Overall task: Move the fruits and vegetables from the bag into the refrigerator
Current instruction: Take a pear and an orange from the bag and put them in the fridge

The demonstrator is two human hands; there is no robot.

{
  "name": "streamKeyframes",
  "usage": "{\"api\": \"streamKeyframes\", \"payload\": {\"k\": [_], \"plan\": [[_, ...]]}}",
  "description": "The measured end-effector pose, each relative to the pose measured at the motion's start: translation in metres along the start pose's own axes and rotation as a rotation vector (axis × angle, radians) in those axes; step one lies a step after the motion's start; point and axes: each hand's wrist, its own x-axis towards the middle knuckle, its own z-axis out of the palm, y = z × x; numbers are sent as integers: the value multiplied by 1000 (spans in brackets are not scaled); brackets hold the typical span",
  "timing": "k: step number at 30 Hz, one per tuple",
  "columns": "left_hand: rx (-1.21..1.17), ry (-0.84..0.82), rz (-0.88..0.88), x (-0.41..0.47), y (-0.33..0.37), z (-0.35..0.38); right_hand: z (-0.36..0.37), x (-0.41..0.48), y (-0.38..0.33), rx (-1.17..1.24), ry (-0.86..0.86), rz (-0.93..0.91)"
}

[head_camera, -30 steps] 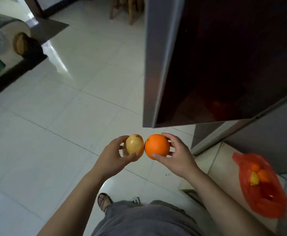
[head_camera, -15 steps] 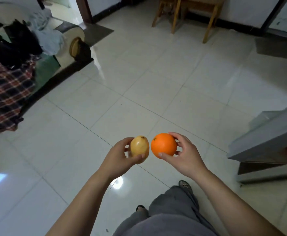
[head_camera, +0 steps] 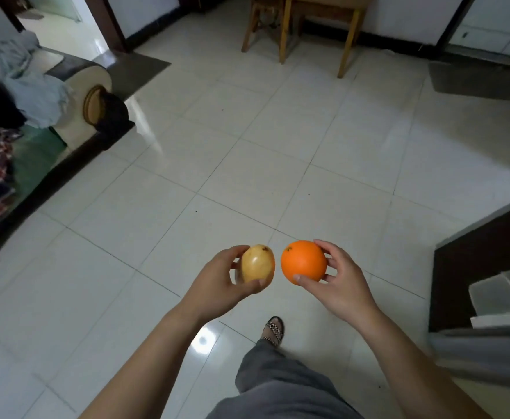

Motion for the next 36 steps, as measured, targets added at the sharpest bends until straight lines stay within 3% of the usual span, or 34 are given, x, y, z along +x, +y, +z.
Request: {"api": "streamKeyframes", "payload": {"k": [9, 15, 26, 36], "plan": [[118, 29, 147, 159, 44, -35, -32, 147, -33, 73, 79, -38], [130, -46, 256, 283, 91, -28, -91, 226, -30, 93, 195, 21], [151, -567, 621, 520, 289, 69, -246, 325, -26, 169, 725, 158], [218, -984, 952, 528, 485, 282, -400, 249, 26, 137, 1321, 400]]}}
